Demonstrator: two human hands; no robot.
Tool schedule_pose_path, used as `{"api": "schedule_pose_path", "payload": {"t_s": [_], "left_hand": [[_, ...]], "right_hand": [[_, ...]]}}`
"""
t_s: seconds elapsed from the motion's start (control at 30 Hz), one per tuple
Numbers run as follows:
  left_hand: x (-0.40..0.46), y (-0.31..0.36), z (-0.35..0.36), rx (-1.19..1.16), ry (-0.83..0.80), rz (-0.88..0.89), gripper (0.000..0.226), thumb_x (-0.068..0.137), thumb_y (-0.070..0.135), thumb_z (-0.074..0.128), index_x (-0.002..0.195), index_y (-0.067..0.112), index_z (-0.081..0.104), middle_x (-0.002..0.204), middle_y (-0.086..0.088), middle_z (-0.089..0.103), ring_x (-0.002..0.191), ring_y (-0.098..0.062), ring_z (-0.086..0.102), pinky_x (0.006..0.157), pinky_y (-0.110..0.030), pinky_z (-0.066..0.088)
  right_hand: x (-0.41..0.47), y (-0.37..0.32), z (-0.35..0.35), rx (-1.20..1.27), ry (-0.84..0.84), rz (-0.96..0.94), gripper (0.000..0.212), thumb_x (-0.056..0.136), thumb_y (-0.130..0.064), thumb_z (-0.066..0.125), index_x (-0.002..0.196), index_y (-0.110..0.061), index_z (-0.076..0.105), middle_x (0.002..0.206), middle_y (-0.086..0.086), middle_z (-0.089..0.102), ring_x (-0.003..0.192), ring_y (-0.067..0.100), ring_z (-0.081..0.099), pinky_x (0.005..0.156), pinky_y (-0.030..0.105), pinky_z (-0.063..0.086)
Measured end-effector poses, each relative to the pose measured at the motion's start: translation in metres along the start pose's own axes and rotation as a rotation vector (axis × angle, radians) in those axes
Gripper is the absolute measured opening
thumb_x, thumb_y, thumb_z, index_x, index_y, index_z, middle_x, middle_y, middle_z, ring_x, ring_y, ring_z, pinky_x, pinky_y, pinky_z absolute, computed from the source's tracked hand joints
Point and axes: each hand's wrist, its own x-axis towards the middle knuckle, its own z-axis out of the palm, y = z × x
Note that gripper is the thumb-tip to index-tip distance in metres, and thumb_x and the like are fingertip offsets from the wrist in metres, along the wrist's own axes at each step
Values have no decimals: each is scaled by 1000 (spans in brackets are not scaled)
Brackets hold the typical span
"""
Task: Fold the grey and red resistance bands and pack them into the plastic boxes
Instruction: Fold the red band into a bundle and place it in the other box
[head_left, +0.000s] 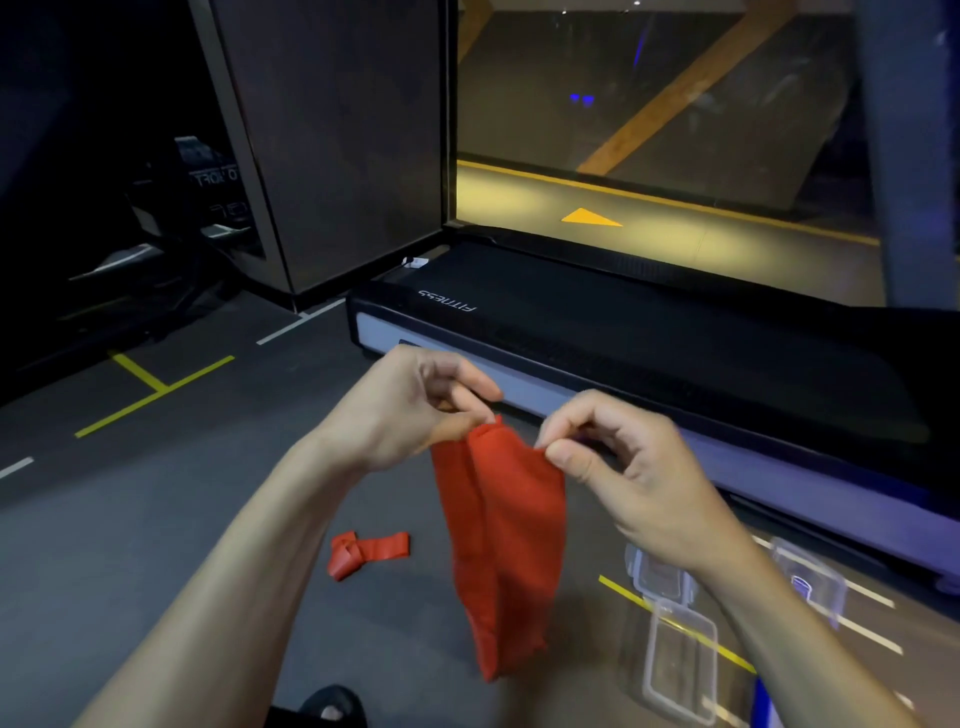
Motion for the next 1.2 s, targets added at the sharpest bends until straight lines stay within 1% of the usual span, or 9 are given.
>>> {"api": "schedule_pose_path", "payload": {"t_s": [0.1, 0.2, 0.27, 0.43, 0.53, 0.7, 0.97, 1.07, 1.2], "left_hand": [[-2, 2, 3, -68, -20, 5, 24, 80, 0, 82, 102, 8, 75, 84, -15, 77, 80, -21, 71, 82, -34, 55], [-4, 5, 2, -112, -32, 25, 29, 77, 8, 84, 105, 8, 75, 86, -17, 77, 81, -20, 71, 85, -36, 55], [-5, 6, 2, -151, -64, 41, 34, 74, 12, 83, 106, 8, 74, 87, -18, 77, 81, -21, 72, 82, -33, 56], [-8, 11, 6, -210, -94, 76, 34, 76, 6, 81, 108, 3, 71, 88, -19, 77, 79, -21, 70, 76, -25, 54], [-8, 12, 6, -234, -85, 96, 34, 75, 7, 81, 107, 3, 72, 88, -19, 77, 82, -24, 72, 80, -30, 57], [-9, 16, 8, -250, -76, 106, 34, 74, 7, 80, 107, 2, 71, 86, -16, 78, 81, -20, 73, 81, -30, 58], [-11, 19, 11, -266, -87, 101, 33, 74, 7, 79, 106, 4, 71, 87, -15, 78, 81, -21, 74, 80, -31, 59], [-11, 20, 12, -275, -85, 103, 32, 74, 6, 78, 106, 4, 71, 87, -17, 78, 81, -22, 74, 81, -33, 60], [-12, 20, 13, -277, -69, 109, 31, 74, 5, 79, 105, 3, 71, 88, -18, 78, 84, -27, 74, 87, -43, 58]], "right_hand": [[-1, -5, 11, -14, -37, -27, 3, 94, -15, 67, 93, -18, 68, 92, -9, 69, 93, 18, 67, 88, 27, 48], [-1, -7, 13, -31, -41, -63, 5, 95, -14, 69, 93, -18, 68, 93, -8, 67, 93, 19, 65, 87, 26, 47], [-1, -7, 16, -39, 11, -81, 7, 95, -12, 70, 92, -18, 69, 92, -5, 64, 92, 22, 63, 84, 29, 48], [0, -3, 27, -70, 194, -73, 10, 92, -9, 73, 90, -19, 71, 89, -5, 61, 87, 21, 61, 79, 33, 49], [-1, -5, 29, -52, 257, -86, 10, 92, -8, 74, 89, -17, 72, 88, -6, 63, 88, 23, 63, 78, 37, 50], [-2, -9, 32, -43, 339, -93, 6, 92, -12, 74, 89, -17, 74, 89, -5, 65, 88, 22, 65, 78, 41, 52], [-3, -12, 33, -80, 381, -107, 5, 90, -13, 75, 89, -18, 75, 89, -8, 65, 88, 19, 65, 78, 29, 50], [-2, -12, 34, -80, 390, -99, 6, 90, -12, 75, 89, -18, 74, 89, -9, 65, 88, 20, 65, 78, 32, 51], [-3, -11, 36, -72, 410, -94, 7, 91, -11, 74, 89, -18, 73, 91, -9, 66, 89, 20, 67, 78, 34, 52]]}}
